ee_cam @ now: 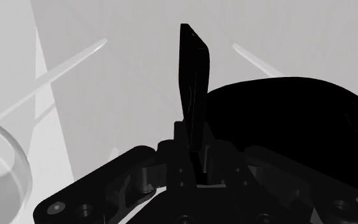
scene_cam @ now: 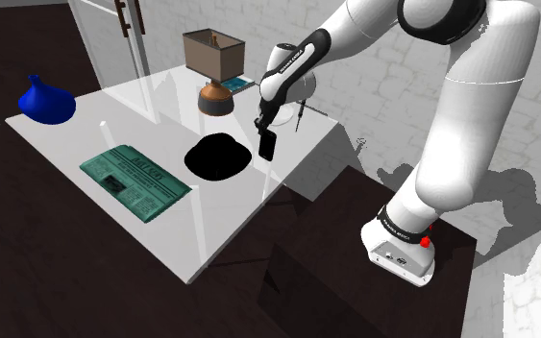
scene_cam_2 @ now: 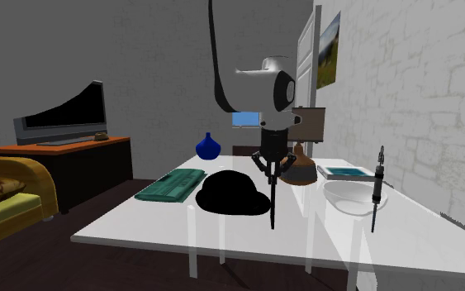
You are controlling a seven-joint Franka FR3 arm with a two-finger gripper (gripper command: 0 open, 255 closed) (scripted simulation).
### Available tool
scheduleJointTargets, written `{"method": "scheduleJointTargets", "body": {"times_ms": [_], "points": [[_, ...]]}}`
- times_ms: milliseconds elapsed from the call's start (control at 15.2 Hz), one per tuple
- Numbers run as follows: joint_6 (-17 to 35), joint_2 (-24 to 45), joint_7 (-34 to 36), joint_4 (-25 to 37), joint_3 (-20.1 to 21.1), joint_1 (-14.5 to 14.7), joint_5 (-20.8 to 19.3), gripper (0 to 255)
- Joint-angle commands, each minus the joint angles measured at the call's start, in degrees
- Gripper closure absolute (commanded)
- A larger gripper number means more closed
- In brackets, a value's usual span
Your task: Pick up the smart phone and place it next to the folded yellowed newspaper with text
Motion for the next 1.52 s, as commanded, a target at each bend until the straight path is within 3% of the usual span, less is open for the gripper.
{"method": "scheduleJointTargets", "body": {"times_ms": [0,264,1452], "points": [[0.0,0.0,0.0,0.0,0.0,0.0,0.0,255],[0.0,0.0,0.0,0.0,0.0,0.0,0.0,255],[-12.3,-10.6,2.7,1.8,-1.5,1.0,-3.4,255]]}}
